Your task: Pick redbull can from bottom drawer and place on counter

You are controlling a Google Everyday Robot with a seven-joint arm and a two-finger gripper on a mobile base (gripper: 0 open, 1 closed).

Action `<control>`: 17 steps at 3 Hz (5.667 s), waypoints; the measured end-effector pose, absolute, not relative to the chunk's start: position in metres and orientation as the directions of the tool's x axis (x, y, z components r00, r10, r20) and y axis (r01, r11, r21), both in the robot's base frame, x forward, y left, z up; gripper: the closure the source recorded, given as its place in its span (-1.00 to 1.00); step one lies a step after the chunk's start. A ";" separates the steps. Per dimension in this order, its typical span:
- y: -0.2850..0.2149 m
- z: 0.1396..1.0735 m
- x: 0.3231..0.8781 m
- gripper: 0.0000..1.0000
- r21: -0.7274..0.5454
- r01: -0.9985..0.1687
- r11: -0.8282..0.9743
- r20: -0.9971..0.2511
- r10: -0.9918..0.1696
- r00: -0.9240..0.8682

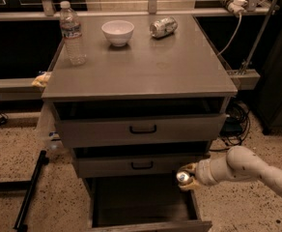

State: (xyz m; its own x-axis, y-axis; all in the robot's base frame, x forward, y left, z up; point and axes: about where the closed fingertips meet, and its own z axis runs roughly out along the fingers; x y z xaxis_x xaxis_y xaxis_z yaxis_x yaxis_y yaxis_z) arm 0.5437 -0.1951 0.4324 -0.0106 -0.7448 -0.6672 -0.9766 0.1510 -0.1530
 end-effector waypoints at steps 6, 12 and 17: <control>-0.122 0.693 0.484 1.00 -0.199 -0.958 0.208 -0.575 -0.816 -0.058; -0.117 0.928 0.508 1.00 -0.238 -0.922 0.304 -0.714 -0.698 -0.046; -0.130 0.945 0.676 1.00 -0.141 -0.865 0.481 -0.798 -0.573 -0.188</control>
Offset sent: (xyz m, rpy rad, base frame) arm 0.0001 0.0205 0.0878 0.0228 -0.0327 0.0490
